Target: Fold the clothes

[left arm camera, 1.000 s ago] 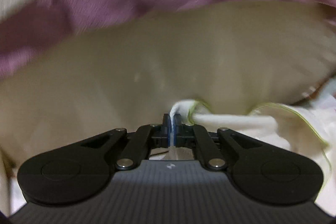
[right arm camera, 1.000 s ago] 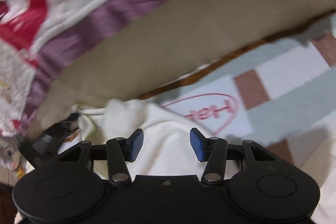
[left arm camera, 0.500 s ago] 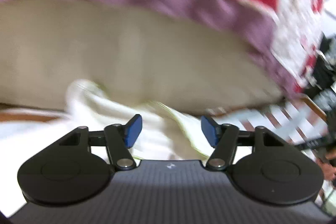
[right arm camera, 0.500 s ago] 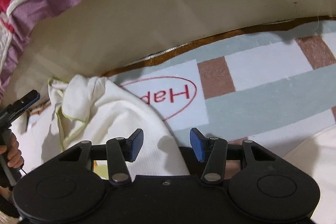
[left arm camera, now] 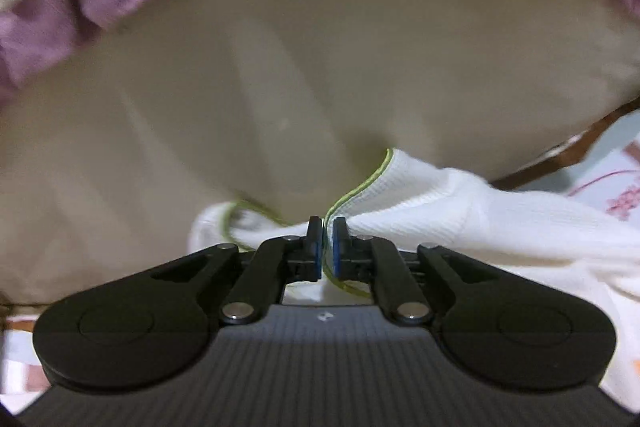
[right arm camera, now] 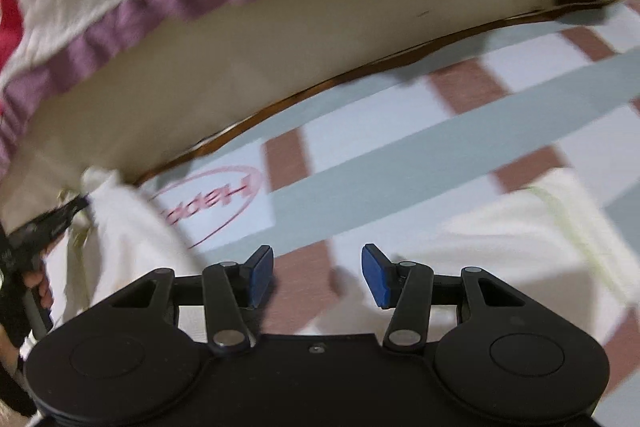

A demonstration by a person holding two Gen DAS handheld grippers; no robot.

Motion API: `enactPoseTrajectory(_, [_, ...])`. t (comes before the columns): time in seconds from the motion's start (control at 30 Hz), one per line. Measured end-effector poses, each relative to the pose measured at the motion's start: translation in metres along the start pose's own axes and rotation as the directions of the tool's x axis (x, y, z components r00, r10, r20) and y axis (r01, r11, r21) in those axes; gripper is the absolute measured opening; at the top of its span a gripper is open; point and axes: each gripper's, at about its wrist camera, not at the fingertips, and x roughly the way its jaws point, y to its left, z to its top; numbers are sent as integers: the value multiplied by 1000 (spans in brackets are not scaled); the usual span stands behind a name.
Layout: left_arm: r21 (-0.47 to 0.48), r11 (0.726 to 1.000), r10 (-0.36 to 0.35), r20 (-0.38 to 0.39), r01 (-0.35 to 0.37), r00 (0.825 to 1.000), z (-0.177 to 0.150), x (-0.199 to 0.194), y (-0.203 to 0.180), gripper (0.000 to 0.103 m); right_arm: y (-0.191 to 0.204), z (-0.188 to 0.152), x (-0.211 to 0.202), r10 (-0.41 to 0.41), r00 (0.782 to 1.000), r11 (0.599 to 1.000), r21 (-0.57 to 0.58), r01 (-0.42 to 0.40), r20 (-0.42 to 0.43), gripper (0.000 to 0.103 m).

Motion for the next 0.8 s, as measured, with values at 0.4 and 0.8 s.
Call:
enactPoseTrajectory(0.4, [-181, 918, -369, -56, 354, 928, 6, -51, -40, 47, -66, 6, -2, -76, 993, 948, 301, 102, -94, 60])
enactPoseTrajectory(0.8, [-222, 911, -398, -252, 347, 882, -28, -70, -98, 48, 36, -10, 70, -393, 908, 917, 14, 399, -143, 62])
